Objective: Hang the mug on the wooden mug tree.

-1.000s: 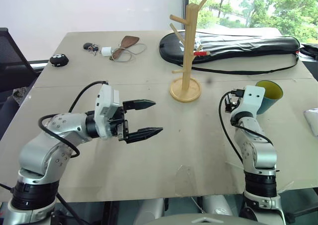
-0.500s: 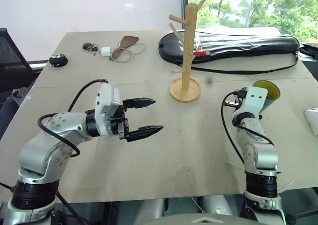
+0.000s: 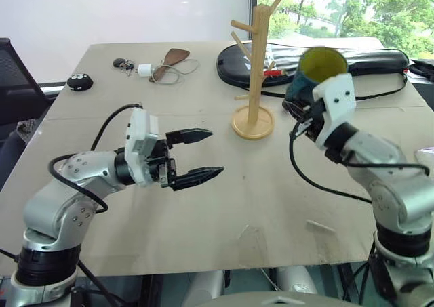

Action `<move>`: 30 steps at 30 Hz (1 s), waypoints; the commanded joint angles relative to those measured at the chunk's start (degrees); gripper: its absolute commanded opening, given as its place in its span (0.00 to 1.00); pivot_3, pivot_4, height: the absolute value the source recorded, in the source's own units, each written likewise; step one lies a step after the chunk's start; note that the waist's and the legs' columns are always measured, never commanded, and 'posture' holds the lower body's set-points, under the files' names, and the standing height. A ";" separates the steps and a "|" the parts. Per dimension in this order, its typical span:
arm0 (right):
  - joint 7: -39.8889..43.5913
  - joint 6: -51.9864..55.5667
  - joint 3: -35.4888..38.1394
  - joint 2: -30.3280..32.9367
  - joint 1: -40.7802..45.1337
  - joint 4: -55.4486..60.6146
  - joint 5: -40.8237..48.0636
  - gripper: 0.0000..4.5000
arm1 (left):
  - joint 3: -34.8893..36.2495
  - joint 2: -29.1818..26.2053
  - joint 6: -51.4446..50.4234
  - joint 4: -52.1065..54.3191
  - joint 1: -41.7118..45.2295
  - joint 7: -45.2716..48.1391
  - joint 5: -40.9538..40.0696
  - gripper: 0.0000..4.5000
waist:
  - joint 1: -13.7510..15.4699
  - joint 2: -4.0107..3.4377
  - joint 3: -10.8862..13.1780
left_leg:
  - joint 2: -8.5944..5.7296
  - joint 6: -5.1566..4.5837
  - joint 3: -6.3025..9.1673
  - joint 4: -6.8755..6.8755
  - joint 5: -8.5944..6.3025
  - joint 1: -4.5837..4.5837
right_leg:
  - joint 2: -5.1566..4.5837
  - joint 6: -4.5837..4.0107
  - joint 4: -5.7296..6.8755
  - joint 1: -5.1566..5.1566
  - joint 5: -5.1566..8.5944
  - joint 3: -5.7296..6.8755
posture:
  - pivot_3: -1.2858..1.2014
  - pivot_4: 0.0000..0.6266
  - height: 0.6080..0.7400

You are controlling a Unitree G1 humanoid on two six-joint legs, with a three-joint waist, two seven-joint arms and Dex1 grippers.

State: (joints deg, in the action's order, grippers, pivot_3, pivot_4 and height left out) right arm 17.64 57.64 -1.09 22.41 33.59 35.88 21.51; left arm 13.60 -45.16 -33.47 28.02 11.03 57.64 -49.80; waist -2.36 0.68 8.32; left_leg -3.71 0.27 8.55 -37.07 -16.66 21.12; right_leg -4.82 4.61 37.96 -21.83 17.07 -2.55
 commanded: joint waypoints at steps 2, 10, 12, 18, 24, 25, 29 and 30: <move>2.40 3.89 1.04 -0.25 5.08 -2.15 3.98 0.00 | 1.31 -0.18 0.64 2.29 0.13 -1.06 -0.64 1.00 | 0.00 0.01 0.00 | 0.00 0.00 0.01 0.01 0.00 0.02 | -0.02 0.00 -0.02 0.00 0.00 0.01 | 0.52 0.24 0.99; 8.77 3.42 0.56 5.37 9.11 -9.18 6.24 0.00 | 2.37 0.03 0.96 4.84 -2.45 -3.27 -0.98 1.00 | 0.04 0.00 0.00 | -0.04 0.00 0.02 -0.01 0.00 0.15 | -0.08 0.00 -0.02 -0.11 0.00 0.03 | 0.52 0.24 0.99; 10.02 2.77 -0.03 5.97 9.86 -10.45 6.40 0.00 | 2.72 0.12 1.04 5.35 -3.06 -3.79 -1.13 1.00 | -0.06 0.00 0.00 | -0.03 0.00 0.01 0.00 0.00 0.16 | -0.08 0.00 -0.01 -0.15 0.00 0.03 | 0.52 0.24 0.99; 12.08 1.46 -1.57 5.38 13.06 -13.77 6.58 0.00 | 4.14 0.11 1.19 6.27 -4.95 -4.53 -1.63 1.00 | -0.12 0.01 0.00 | -0.02 0.00 -0.02 -0.07 0.00 0.45 | -0.07 0.00 0.04 -0.46 -0.01 0.00 | 0.52 0.24 0.99; 11.83 2.51 -1.57 4.07 14.55 -13.39 7.51 0.00 | 5.79 -0.07 1.27 7.66 -7.13 -5.39 -2.17 1.00 | -0.04 0.03 -0.01 | -0.02 0.01 0.00 -0.14 0.00 0.83 | -0.11 0.01 0.03 -0.79 -0.04 0.05 | 0.52 0.24 0.99; 11.58 2.78 -1.39 3.94 14.51 -13.08 7.63 0.00 | 5.93 -0.07 1.11 8.02 -7.24 -5.72 -2.33 1.00 | 0.01 0.03 -0.01 | -0.03 0.01 0.00 -0.15 0.00 0.85 | -0.12 0.01 0.02 -0.80 -0.04 0.06 | 0.52 0.24 0.99; 10.52 4.16 -1.27 3.72 14.49 -12.21 7.86 0.00 | 6.06 -0.20 0.91 8.43 -7.32 -6.59 -2.60 1.00 | -0.02 0.03 -0.01 | -0.05 0.00 0.00 -0.17 0.01 0.86 | -0.15 0.02 0.04 -0.80 -0.04 0.06 | 0.52 0.24 0.99; 10.10 4.53 -1.61 3.62 14.71 -12.17 7.70 0.00 | 6.06 -0.26 0.91 8.48 -7.37 -6.70 -2.65 1.00 | -0.01 0.03 -0.01 | -0.05 0.00 0.01 -0.17 0.01 0.85 | -0.14 0.02 0.05 -0.80 -0.04 0.06 | 0.52 0.24 0.99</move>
State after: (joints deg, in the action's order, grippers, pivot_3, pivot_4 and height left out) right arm 28.39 62.05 -3.62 26.21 46.66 21.35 28.93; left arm 17.82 -44.96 -33.21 34.66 3.71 51.18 -51.53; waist -2.38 0.71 8.31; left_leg -3.75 0.27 8.56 -37.24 -16.66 21.96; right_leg -4.96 4.63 38.03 -22.63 17.02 -2.49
